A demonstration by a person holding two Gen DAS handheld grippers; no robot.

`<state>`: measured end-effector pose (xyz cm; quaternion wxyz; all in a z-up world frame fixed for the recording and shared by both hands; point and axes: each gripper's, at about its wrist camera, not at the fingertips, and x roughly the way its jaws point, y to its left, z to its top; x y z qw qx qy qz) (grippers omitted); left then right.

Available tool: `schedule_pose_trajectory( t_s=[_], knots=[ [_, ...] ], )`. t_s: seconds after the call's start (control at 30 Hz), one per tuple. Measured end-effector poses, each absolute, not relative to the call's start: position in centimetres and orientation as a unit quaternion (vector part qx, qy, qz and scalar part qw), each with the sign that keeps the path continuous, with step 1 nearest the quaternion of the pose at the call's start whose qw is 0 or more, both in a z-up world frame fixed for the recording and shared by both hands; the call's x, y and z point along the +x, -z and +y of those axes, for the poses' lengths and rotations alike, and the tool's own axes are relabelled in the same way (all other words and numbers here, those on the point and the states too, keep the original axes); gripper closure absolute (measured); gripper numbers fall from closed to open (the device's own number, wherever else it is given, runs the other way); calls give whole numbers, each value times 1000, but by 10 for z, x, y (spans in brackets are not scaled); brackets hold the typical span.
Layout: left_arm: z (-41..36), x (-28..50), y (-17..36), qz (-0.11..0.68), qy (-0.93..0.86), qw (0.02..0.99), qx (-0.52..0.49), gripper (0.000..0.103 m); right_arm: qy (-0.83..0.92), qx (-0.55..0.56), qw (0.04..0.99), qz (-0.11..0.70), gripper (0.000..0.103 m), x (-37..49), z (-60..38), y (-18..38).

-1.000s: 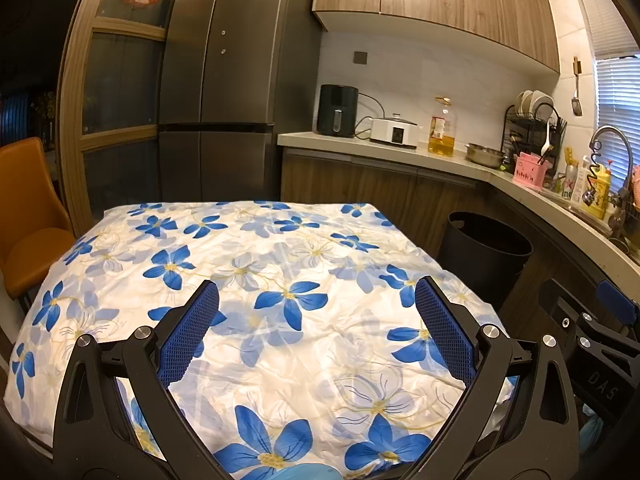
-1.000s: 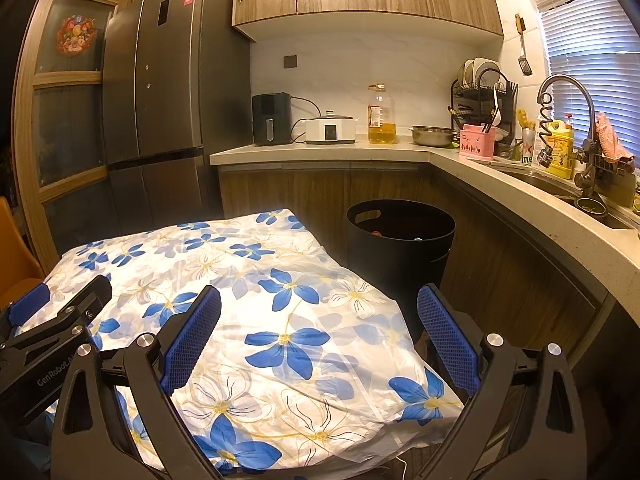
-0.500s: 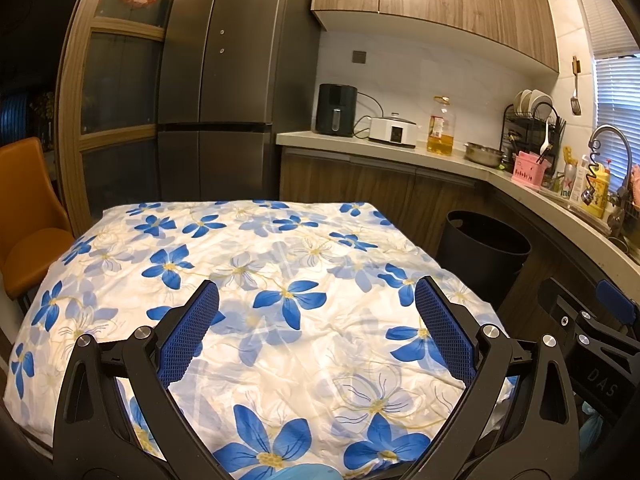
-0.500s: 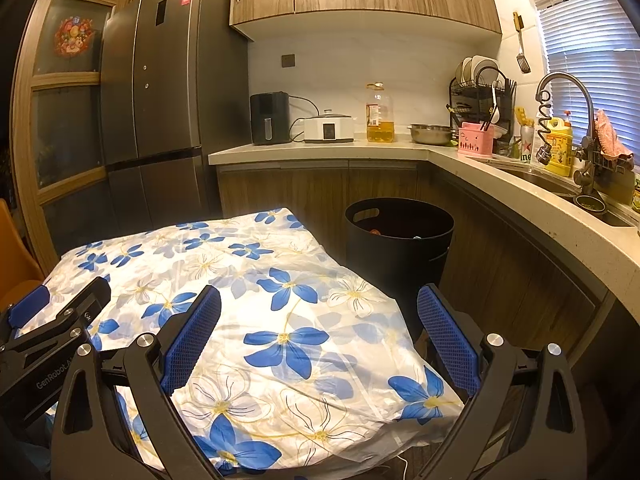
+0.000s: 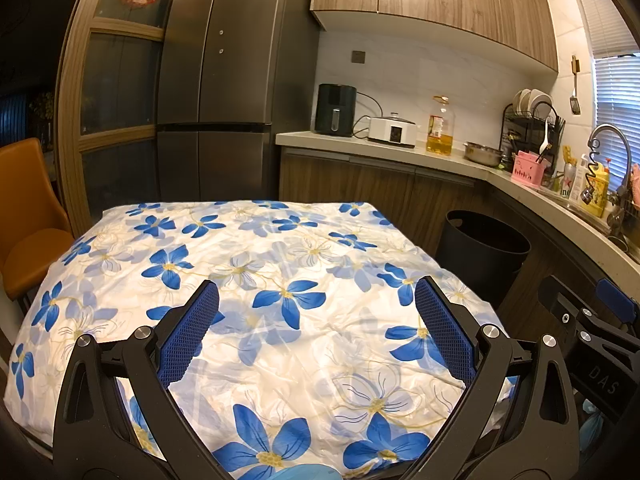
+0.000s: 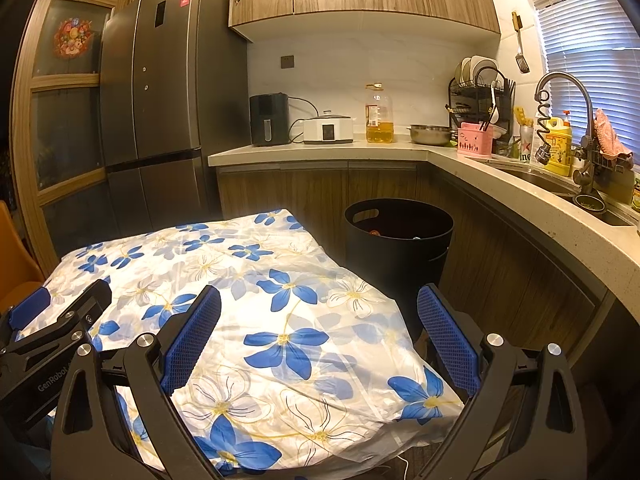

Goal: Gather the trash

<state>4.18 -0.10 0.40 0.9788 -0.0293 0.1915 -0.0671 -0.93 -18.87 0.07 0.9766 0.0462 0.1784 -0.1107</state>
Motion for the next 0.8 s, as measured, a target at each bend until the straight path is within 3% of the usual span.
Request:
schedule_pose_trajectory(
  t_s=[0.33,0.47,0.8],
  knots=[
    [-1,41,-4,192,69,978,-28,7,112,46,977,177,8,-10,-188,-1],
    [-2,42,0,199,76,977,-24,20,114,46,976,177,8,-9,-188,0],
    [-2,44,4,203,76,976,-23,21,118,50,976,178,8,-8,-189,1]
  ],
)
